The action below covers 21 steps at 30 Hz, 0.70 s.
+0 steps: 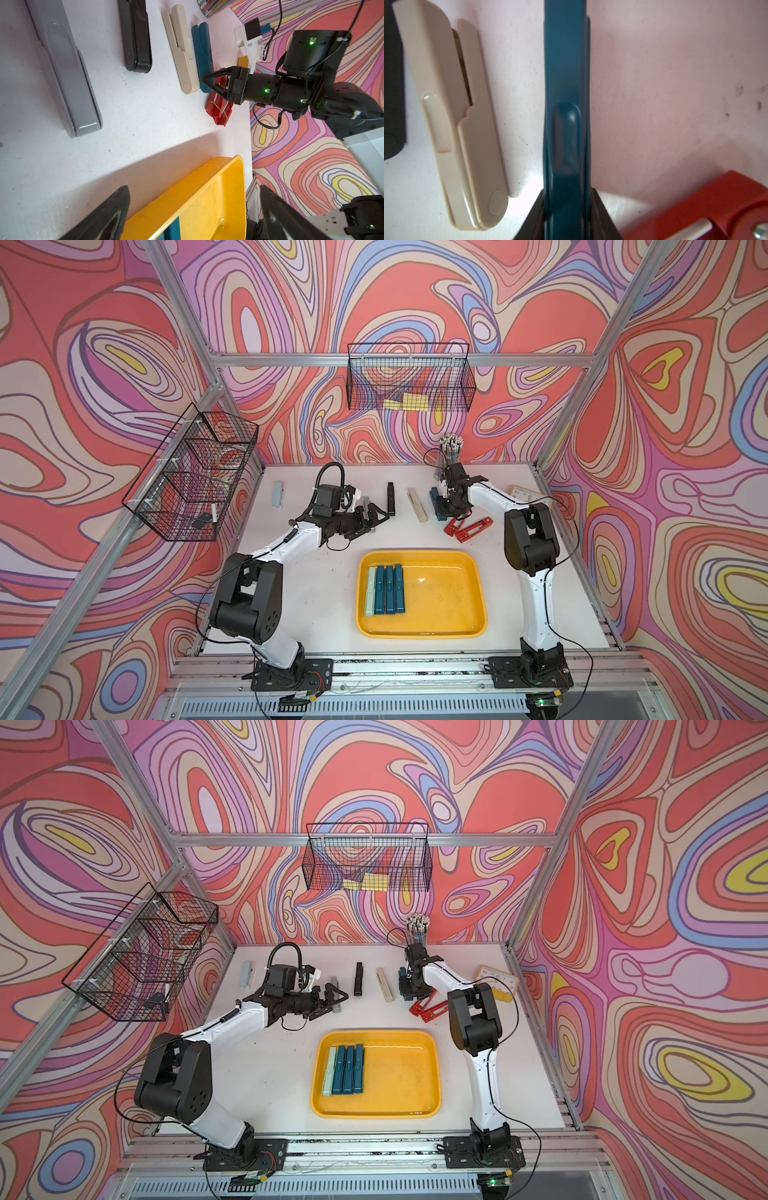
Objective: Put the pruning pliers into the storage box
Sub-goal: Pick up the pruning pliers from the center of the board.
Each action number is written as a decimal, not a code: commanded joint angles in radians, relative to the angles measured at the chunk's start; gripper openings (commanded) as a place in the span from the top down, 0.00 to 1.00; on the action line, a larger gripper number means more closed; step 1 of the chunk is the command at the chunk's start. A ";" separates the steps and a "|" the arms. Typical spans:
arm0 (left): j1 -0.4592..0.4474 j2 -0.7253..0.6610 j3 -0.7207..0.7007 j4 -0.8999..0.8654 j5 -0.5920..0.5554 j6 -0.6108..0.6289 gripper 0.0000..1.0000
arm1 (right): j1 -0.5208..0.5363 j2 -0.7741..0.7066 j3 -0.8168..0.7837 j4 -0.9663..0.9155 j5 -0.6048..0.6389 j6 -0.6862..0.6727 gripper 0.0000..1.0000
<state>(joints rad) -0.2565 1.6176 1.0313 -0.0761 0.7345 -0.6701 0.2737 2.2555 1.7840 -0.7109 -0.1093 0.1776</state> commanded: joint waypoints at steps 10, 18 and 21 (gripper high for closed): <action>-0.005 0.022 0.081 -0.023 0.002 0.083 0.01 | -0.002 -0.177 -0.115 0.038 -0.043 0.036 1.00; -0.006 0.026 0.138 -0.056 -0.005 0.103 0.01 | 0.004 -0.252 -0.180 0.040 -0.027 0.039 1.00; -0.005 0.010 0.131 -0.058 -0.011 0.101 0.01 | 0.004 -0.272 -0.196 0.042 -0.024 0.039 1.00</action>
<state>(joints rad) -0.2565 1.6382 1.1557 -0.1043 0.7319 -0.5941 0.2756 2.0274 1.6077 -0.6880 -0.1390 0.2085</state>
